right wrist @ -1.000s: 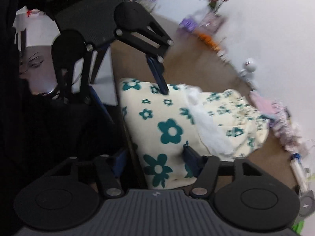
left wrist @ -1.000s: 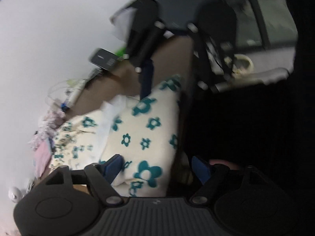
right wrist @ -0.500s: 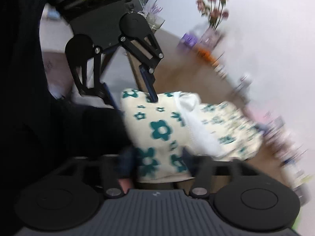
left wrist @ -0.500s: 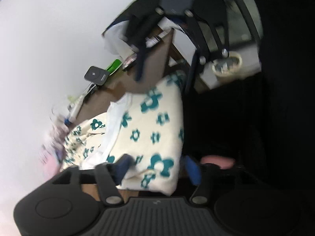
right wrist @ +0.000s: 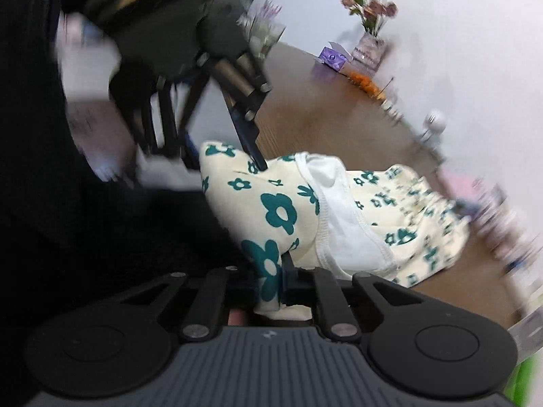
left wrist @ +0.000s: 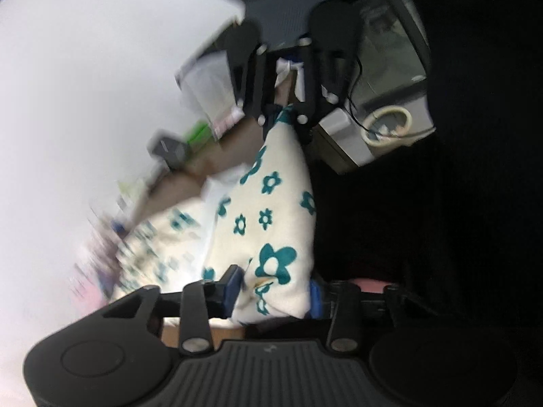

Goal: Fold clothes

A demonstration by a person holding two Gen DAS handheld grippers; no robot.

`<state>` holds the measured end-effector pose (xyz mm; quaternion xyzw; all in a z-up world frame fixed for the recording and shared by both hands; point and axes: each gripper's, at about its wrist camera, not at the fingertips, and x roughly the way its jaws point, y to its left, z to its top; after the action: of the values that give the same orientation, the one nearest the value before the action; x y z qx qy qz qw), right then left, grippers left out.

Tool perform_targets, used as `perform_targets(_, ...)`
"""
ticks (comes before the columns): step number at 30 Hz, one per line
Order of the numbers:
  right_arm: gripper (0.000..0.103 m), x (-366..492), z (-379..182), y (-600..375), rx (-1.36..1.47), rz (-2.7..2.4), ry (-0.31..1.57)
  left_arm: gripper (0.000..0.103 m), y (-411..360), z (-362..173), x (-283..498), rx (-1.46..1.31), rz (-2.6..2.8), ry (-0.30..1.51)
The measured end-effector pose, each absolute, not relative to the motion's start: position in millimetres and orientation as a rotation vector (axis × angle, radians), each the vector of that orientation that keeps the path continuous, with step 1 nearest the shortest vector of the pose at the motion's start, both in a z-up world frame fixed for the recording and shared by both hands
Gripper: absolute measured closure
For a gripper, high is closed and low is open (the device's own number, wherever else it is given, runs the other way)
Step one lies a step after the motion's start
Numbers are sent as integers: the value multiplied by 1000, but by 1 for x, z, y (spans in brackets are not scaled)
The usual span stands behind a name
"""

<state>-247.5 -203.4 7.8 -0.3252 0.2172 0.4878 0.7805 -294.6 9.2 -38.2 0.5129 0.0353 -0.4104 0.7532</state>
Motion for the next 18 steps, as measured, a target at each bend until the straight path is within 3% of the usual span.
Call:
perform_targets(1,93,-245,14,-209,-657,1081,492,33,10,-46,-299,1161,-886,16)
perform_targets(3,93,-236,25,-216,-593,1123,530,33,10,-58,-301,1198,-860,-77)
perform_targets(4,93,-232,29,-218,-579,1139,546,38,10,-60,-299,1189,-854,-100)
perform_targets(5,93,-227,30,-218,-580,1150,561,56,9,-58,-296,1151,-859,-93)
perform_targets(7,93,-219,34,-220,-582,1172,590,78,8,-44,-283,1052,-888,-17)
perform_targets(10,90,-221,34,-218,-617,1166,583,86,9,-18,-262,893,-951,126)
perform_targets(11,85,-223,33,-218,-627,1160,570,87,13,-9,-252,806,-967,178)
perform_targets(13,27,-229,27,-225,-628,1116,492,87,21,9,-231,620,-983,287)
perform_targets(14,19,-232,23,-229,-625,1089,446,87,26,13,-222,542,-983,331)
perform_targets(15,17,-234,18,-233,-618,1068,406,87,30,16,-213,466,-981,373)
perform_targets(18,18,-229,1,-237,-567,1042,370,87,37,20,-200,320,-985,457)
